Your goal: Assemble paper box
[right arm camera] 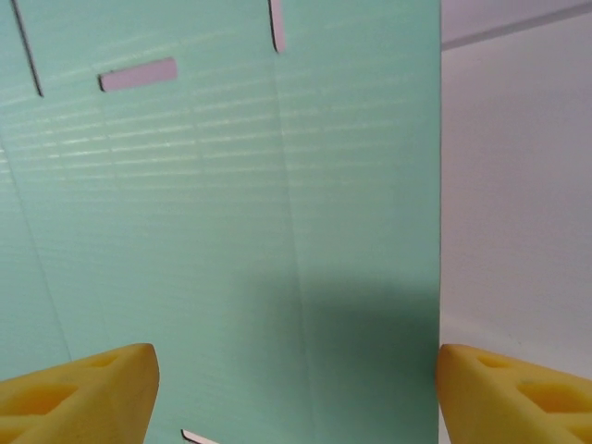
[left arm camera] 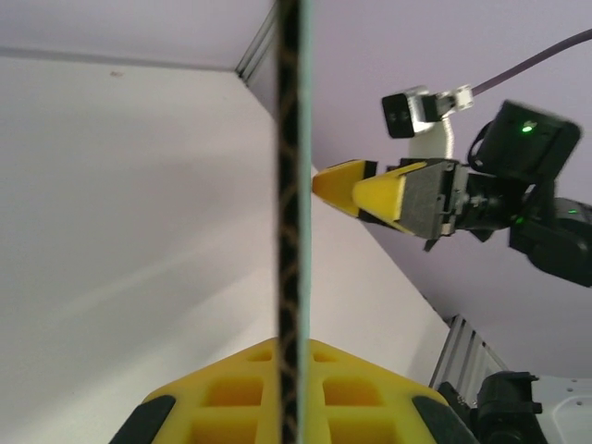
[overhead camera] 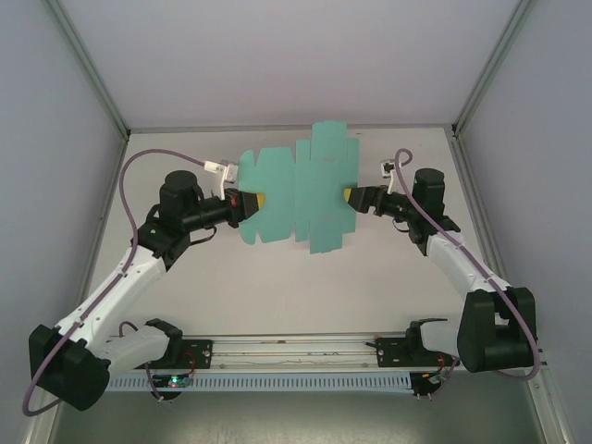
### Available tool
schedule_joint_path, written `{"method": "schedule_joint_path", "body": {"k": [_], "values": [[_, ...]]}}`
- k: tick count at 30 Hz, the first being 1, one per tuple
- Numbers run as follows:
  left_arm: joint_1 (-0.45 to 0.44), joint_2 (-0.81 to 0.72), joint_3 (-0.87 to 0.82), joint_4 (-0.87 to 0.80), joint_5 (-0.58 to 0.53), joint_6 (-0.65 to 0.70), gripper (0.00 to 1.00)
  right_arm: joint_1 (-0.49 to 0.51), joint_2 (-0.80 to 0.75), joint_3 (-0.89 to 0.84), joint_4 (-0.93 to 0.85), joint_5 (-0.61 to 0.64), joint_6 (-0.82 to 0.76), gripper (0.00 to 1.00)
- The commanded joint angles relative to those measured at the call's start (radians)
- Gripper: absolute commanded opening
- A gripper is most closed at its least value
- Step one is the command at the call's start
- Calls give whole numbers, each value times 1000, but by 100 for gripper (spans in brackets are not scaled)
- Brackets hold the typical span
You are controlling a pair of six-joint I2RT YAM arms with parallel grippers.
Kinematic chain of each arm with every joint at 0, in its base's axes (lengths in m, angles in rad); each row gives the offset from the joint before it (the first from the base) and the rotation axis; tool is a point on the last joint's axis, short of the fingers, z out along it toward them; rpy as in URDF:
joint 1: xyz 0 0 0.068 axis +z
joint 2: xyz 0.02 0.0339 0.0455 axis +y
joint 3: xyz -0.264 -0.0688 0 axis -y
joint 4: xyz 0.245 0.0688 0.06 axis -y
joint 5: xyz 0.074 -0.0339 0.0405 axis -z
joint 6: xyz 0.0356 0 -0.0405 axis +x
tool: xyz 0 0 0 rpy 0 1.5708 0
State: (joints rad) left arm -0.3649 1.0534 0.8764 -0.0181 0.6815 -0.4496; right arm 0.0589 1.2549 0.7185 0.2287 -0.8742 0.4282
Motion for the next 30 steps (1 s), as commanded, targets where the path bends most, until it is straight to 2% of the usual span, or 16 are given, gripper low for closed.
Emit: {"method": "schedule_joint_path", "body": {"k": [1,9,11,14,17,23,30], "values": [[1,-47,-11,120,42,-33,0,-14,-8,-22,77,-92,25,77],[1,-85,-17,128,65,-34,0,-32,-18,-23,79,-111,-11,75],[2,-82,-16,114,43,-30,0,-31,-14,-15,103,-131,12,68],[2,-71,-15,106,28,-31,0,-31,-16,-23,189,-177,66,51],[1,-62,-16,103,20,-31,0,-31,-28,-31,244,-195,100,46],[1,-51,-26,89,-12,-30,0,-30,-45,-25,244,-212,89,26],[1,-36,-40,86,-47,-36,0,8,-73,-18,218,-266,7,21]]}}
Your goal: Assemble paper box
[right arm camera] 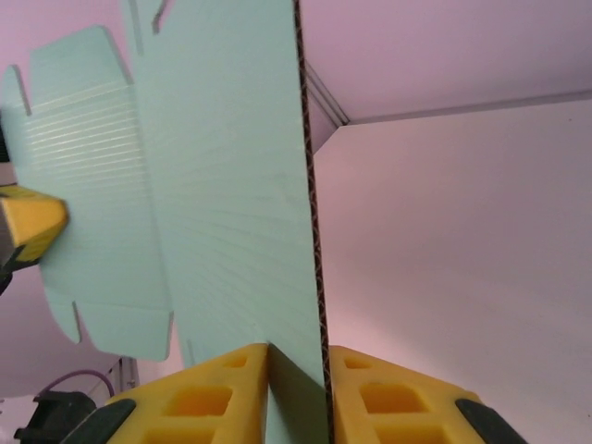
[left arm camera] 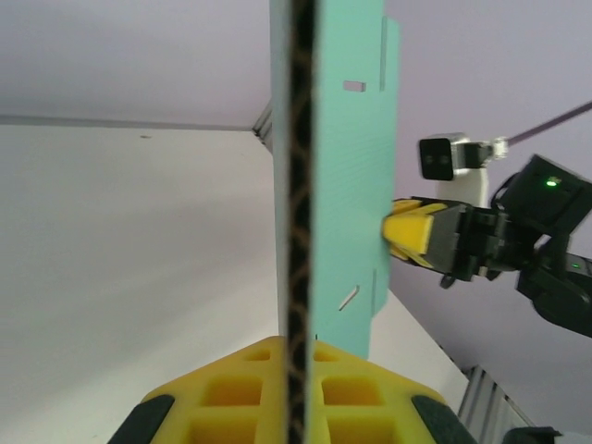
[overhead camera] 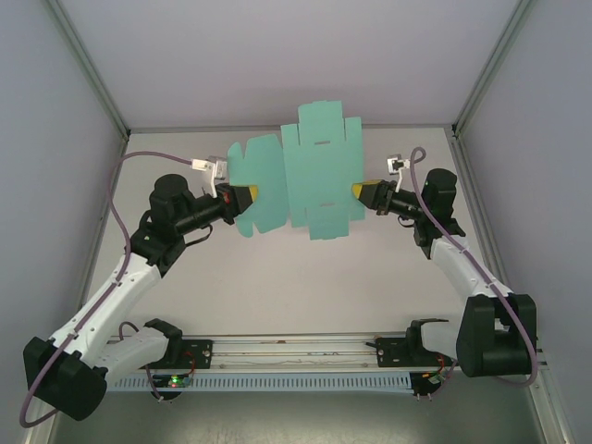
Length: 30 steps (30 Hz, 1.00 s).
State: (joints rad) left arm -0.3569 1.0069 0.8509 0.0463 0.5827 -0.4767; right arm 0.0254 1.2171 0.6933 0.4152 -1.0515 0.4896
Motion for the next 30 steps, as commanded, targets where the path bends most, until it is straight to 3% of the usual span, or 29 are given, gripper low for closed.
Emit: {"method": "schedule_joint_path", "body": {"k": [1,7,10,13,15,17,19,23,27,30], "values": [[-7,12,-16,24,53,-8,0,43,-39,5,20,-80,-63,20],[-7,22,-23,20,42,-10,0,57,-45,8,2,-86,-86,18],[-7,21,-29,18,29,-10,0,61,-47,13,-23,-52,-96,8],[-7,16,-27,-12,7,2,0,66,-61,45,-173,30,-184,1],[-7,11,-33,-19,-2,6,0,88,-76,83,-339,171,-286,0],[-7,7,-45,-26,-21,0,0,152,-87,135,-519,416,-403,0],[-7,7,-59,-34,-37,-4,0,252,-80,186,-650,709,-504,0],[-7,21,-94,-36,-59,-30,0,427,-7,251,-703,1318,-565,0],[-7,39,-134,-41,-105,-60,0,522,105,284,-661,1662,-652,0],[-7,65,-169,-45,-152,-86,3,572,185,308,-623,1751,-736,0]]}}
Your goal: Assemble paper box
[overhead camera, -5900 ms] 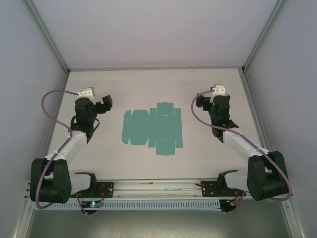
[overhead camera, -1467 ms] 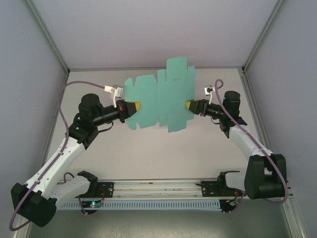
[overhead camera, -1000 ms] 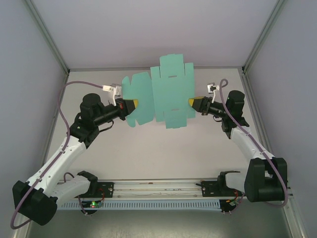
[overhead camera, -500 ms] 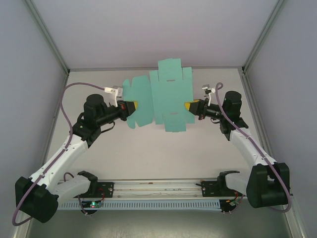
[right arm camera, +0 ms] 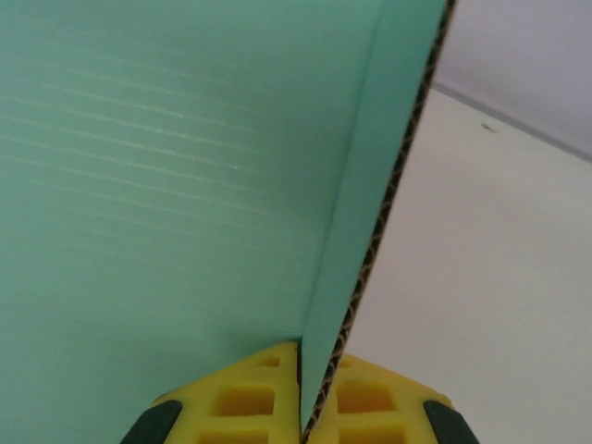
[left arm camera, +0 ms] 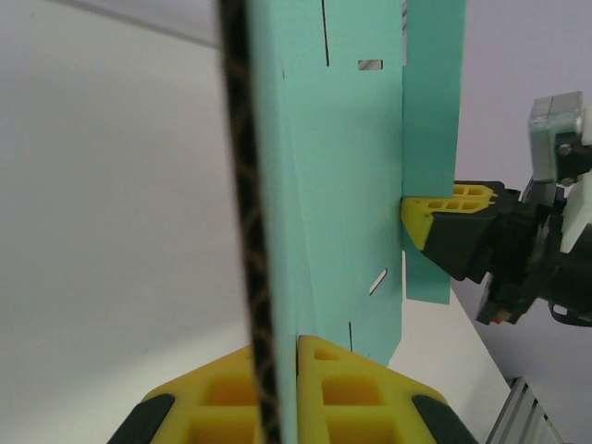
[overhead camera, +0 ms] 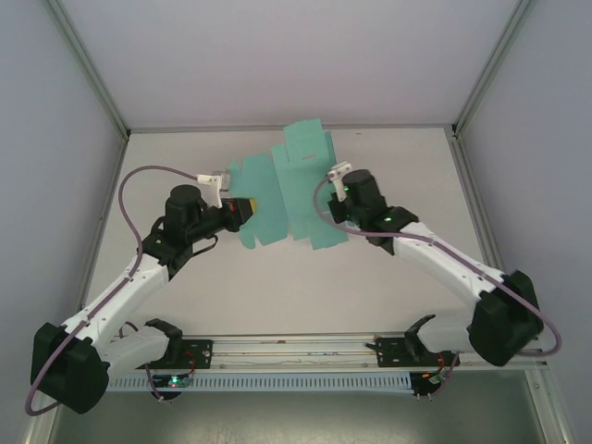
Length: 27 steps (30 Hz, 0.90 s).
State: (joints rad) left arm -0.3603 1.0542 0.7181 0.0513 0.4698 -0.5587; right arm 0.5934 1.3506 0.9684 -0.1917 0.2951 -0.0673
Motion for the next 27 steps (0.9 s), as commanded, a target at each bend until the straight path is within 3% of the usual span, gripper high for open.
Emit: {"method": "schedule_joint_path", "body": {"k": [1,3,8,9,12,17,20,27], "values": [[-4,29,-48,-51,-56,-13,5,12,70,36,0,400,-202,0],[-3,54,-72,-68,-103,-39,18,20,93,24,46,333,-295,0],[-2,143,-100,-167,-188,-85,19,23,128,-45,158,157,-539,0],[-2,165,-108,-180,-190,-96,25,25,142,-51,175,145,-570,0],[-2,217,-131,-207,-204,-127,28,26,181,-46,185,95,-629,0],[-2,218,-108,-279,-226,-111,63,39,239,-82,296,43,-808,0],[-2,175,-66,-288,-210,-87,99,56,276,-141,486,62,-958,0],[15,210,205,-363,-220,-53,100,107,350,-275,975,37,-1245,0]]}}
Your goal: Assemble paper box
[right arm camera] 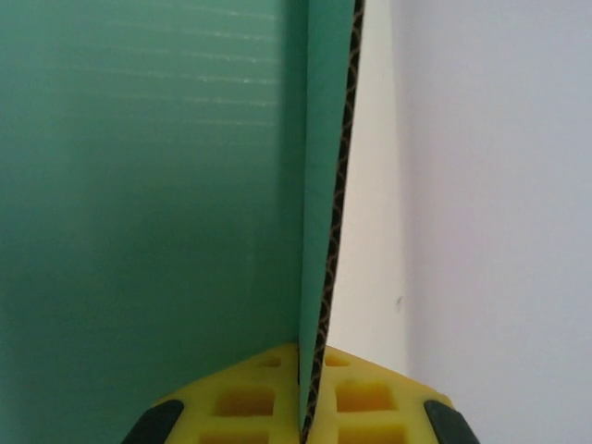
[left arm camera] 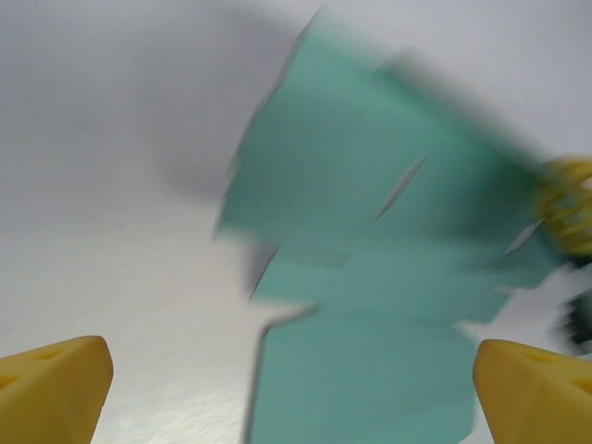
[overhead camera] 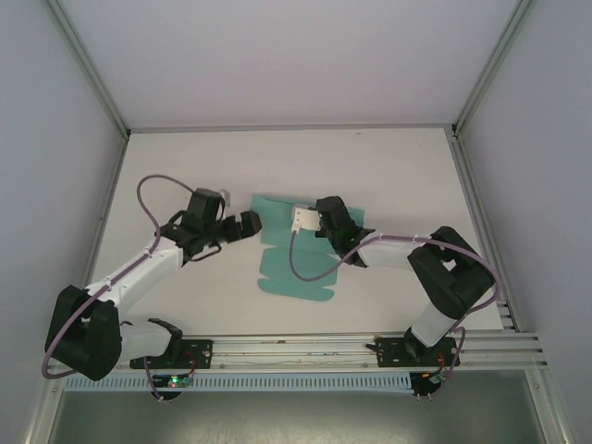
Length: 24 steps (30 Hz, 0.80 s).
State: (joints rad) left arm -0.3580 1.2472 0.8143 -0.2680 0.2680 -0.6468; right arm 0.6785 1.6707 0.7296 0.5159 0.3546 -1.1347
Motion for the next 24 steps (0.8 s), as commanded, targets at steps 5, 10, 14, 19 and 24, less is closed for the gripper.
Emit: {"method": "schedule_joint_path", "body": {"k": [5,10,14,19,24], "values": [[36,152,266,-2,78,29,100,38,50,-7,237,-21,-143,0],[37,278,373,-21,190,42,100,43,60,2,268,1,-116,0],[38,340,390,1,289,36,93,44,57,14,243,-2,-74,0],[35,358,379,-31,286,42,85,39,57,27,251,11,-27,0],[34,374,347,57,369,-11,76,41,72,37,253,11,7,0]]}}
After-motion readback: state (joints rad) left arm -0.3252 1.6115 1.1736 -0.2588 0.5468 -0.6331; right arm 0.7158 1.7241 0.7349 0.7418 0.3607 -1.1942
